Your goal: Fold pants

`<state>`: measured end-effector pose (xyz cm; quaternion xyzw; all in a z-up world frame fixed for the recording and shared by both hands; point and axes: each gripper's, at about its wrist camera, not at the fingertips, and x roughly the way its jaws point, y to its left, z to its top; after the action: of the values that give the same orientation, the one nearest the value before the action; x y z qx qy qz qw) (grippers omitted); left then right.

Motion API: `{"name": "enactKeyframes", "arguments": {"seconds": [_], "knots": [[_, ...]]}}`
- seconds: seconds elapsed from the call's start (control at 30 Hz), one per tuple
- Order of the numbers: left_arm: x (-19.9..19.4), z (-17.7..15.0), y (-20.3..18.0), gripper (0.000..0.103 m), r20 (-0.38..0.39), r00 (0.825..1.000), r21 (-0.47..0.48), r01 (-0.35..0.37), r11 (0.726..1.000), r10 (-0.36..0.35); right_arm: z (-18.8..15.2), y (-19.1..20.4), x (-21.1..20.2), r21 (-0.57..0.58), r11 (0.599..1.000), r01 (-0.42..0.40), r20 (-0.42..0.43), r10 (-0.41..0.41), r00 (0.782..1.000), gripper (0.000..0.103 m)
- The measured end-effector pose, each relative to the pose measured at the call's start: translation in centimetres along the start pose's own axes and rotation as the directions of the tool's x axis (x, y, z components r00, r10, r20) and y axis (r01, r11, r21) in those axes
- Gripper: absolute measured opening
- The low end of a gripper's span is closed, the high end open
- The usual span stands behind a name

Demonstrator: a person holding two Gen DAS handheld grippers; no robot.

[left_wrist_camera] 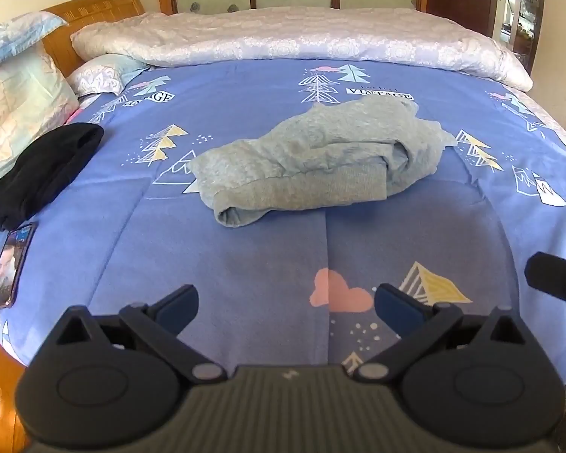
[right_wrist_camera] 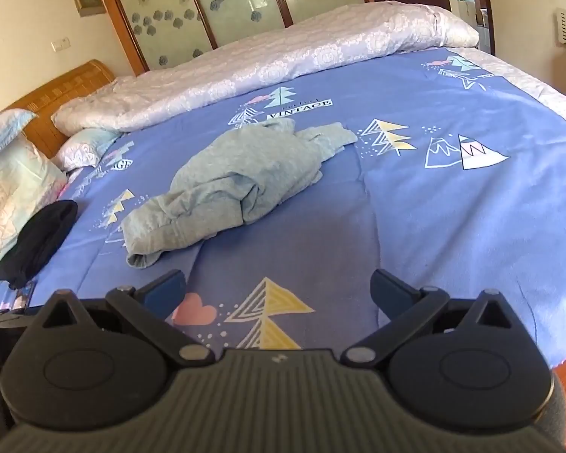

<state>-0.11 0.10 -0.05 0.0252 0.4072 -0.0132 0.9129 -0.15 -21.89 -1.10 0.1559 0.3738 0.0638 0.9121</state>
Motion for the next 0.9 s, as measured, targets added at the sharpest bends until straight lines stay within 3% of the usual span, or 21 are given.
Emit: {"name": "enactKeyframes", "arguments": {"seconds": [0.47,0.9], "knots": [[0.1,-0.4,0.0,0.103,-0.013,1.0,-0.011,0.021,1.0,-0.021,0.3,0.5,0.4,-0.027,0.995,0.094,-0.03,-0.095,0.995,0.103],[0.2,-1.1,-0.6,0.103,-0.029,1.0,0.012,0.011,1.0,-0.011,0.1,-0.4,1.5,-0.009,0.993,0.115,-0.034,-0.115,0.993,0.103]]}}
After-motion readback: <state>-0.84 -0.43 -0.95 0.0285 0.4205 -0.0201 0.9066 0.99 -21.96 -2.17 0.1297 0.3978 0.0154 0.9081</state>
